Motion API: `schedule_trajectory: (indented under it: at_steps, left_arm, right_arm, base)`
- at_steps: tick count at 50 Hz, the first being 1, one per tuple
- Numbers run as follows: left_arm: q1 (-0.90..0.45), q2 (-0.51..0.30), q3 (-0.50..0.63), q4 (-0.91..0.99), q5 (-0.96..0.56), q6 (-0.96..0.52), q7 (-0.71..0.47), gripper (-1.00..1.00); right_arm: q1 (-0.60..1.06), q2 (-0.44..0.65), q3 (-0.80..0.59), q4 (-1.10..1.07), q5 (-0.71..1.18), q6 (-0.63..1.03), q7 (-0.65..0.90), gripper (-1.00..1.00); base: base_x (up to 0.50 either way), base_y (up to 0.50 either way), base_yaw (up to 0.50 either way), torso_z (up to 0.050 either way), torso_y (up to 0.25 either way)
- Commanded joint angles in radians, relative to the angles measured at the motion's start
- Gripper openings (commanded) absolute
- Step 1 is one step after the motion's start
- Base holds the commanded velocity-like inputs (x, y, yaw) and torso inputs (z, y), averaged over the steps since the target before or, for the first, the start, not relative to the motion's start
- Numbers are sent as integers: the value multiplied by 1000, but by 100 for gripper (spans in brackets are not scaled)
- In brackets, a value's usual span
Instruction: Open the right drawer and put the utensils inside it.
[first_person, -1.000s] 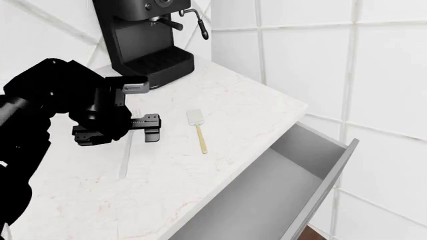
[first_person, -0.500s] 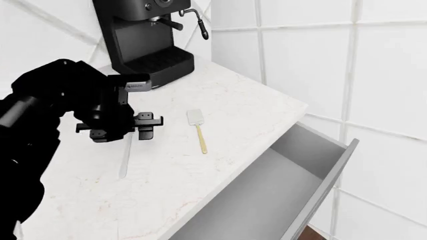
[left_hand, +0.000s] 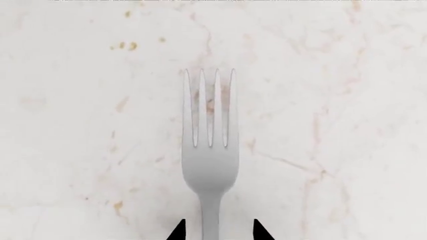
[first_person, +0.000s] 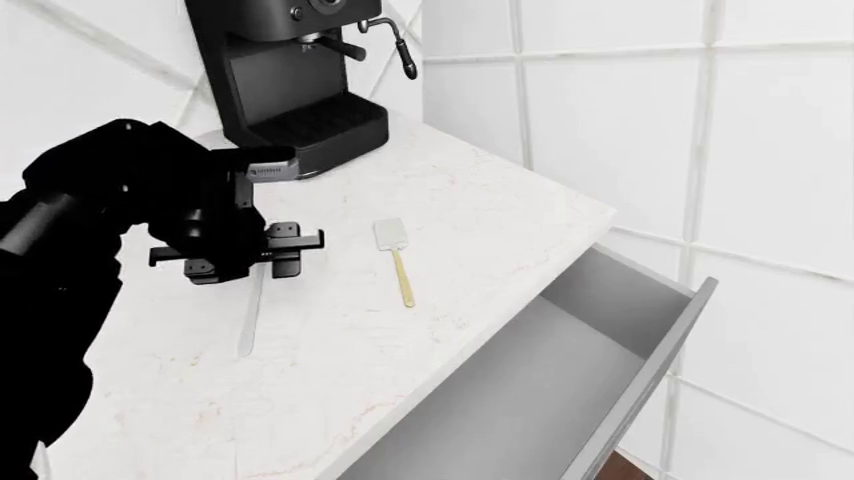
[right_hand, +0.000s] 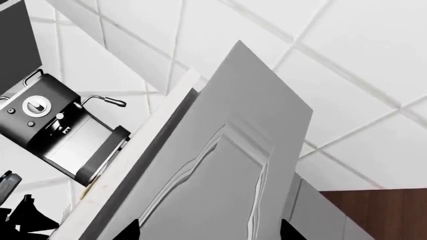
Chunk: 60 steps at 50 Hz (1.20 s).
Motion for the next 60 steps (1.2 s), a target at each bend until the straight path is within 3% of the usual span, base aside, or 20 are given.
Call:
schedule_trajectory:
  at_steps: [1, 4, 7, 9, 17, 21, 37, 45, 53, 60]
  left_arm:
    - [106, -5, 77, -9, -8, 42, 109, -100]
    - [104, -28, 61, 42, -26, 40, 71, -100]
    - [126, -103, 5, 191, -95, 48, -66, -100]
    - [131, -120, -8, 225, -112, 50, -98, -100]
    - [105, -58, 45, 105, -43, 42, 25, -100]
    - [119, -76, 30, 147, -60, 48, -5, -100]
    - [96, -20, 84, 19, 13, 66, 110, -100]
    - [101, -20, 101, 23, 35, 79, 84, -100]
    - [104, -45, 72, 59, 8, 102, -3, -100]
    - [131, -118, 6, 187, -63, 137, -169, -100]
  right_arm:
    - [-1, 0, -2, 1, 6, -4, -6, 100]
    - [-1, 0, 0, -2, 7, -1, -5, 100]
    - [-1, 0, 0, -4, 6, -1, -5, 100]
    - [-1, 0, 0, -5, 7, 0, -6, 100]
    - [-1, 0, 1, -8, 9, 2, -4, 100]
    - [-1, 0, -9, -4, 4, -5, -3, 100]
    - [-1, 0, -18, 2, 3, -13, -7, 100]
    - [-1, 0, -20, 6, 2, -14, -11, 100]
    - [-1, 0, -16, 0, 3, -9, -8, 100]
    - [-1, 0, -15, 0, 8, -8, -11, 100]
  base:
    - [9, -9, -4, 0, 0]
    - [3, -3, -3, 0, 0]
    - [3, -3, -3, 0, 0]
    - [0, 0, -2, 0, 0]
    - [1, -1, -2, 0, 0]
    - [2, -2, -2, 0, 0]
    - [3, -3, -3, 0, 0]
    - [4, -4, -3, 0, 0]
    - [3, -3, -2, 0, 0]
    - [3, -2, -1, 0, 0]
